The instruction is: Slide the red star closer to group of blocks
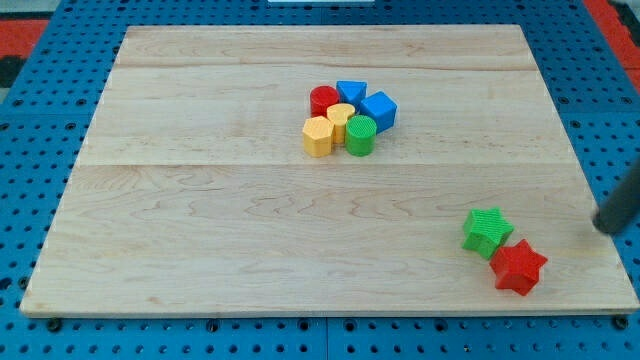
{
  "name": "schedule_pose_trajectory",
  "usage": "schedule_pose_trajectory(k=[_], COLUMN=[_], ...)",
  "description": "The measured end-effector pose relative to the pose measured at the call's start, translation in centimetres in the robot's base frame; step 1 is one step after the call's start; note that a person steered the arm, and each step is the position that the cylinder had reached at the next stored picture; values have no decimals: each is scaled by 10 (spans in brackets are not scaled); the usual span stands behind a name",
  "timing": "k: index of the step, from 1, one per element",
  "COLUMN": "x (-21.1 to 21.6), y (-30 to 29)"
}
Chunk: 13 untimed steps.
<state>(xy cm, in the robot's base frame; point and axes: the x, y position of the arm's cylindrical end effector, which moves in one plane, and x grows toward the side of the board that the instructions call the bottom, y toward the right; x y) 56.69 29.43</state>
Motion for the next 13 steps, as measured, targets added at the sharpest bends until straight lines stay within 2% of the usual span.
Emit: schedule_pose_trajectory(k=[1, 2, 4, 6, 7, 8, 9, 10, 11, 12, 13], x=[50, 49, 14, -48, 6, -11, -53, -57, -27, -30, -59], y=[-4, -36, -133, -189, -223, -244, -242, -241, -194, -162, -167])
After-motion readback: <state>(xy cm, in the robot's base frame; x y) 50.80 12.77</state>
